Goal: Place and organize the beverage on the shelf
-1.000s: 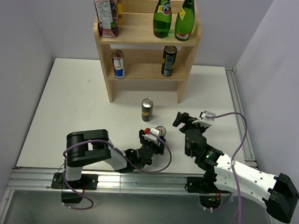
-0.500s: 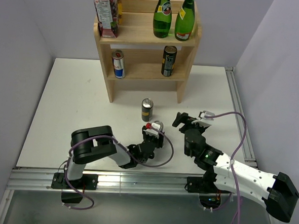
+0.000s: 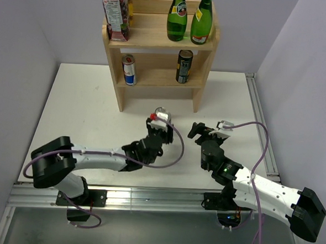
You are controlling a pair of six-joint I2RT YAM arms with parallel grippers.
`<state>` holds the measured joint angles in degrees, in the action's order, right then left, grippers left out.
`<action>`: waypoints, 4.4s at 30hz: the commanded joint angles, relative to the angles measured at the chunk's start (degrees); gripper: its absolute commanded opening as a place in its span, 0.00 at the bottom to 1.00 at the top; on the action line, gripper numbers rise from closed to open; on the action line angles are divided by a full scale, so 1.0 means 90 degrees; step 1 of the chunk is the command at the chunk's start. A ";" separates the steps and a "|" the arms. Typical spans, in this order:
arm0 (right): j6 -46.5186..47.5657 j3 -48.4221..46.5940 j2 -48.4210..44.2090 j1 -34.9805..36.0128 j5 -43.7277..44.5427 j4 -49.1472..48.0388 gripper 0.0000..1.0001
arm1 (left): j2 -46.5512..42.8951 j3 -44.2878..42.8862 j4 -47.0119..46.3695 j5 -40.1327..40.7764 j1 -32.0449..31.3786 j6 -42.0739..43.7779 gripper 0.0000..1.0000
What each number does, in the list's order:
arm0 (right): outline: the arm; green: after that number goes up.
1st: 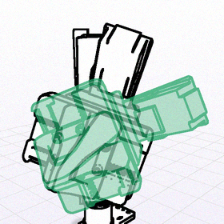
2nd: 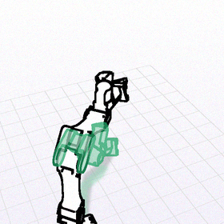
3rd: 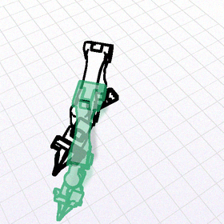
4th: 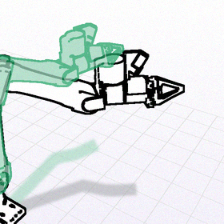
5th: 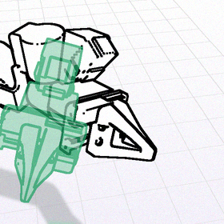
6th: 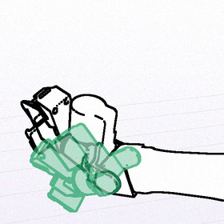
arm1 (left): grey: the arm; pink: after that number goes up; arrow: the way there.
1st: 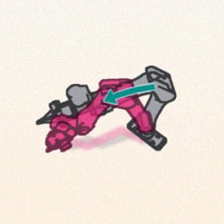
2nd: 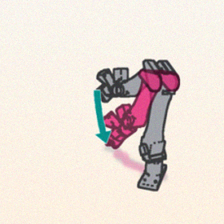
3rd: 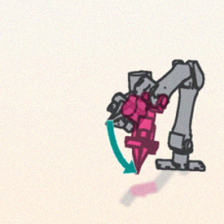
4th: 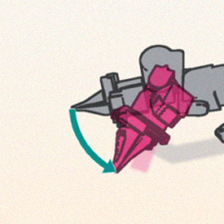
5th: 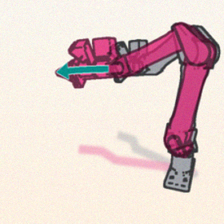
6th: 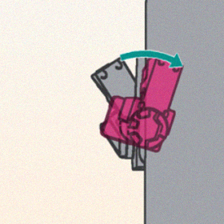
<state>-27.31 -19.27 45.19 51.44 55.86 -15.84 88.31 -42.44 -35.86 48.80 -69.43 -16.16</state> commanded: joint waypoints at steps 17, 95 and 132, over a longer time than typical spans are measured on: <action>-0.0139 0.0031 -0.0148 -0.0042 0.0073 -0.0204 0.91 | 0.0518 -0.3858 0.1640 -0.1398 0.3046 0.0858 0.00; -0.0178 0.0100 -0.0333 -0.0032 0.0083 -0.0174 0.91 | 0.0774 -0.3645 0.1855 -0.1076 0.3193 0.0458 0.87; 0.0945 0.0140 0.0466 -0.0032 -0.2552 -0.1726 1.00 | -0.1130 -0.1351 0.2597 -0.0344 0.2110 -0.0888 0.85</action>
<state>-22.37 -17.23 46.87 51.35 41.56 -25.10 82.43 -57.04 -13.74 44.93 -48.77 -19.38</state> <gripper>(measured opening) 0.995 0.854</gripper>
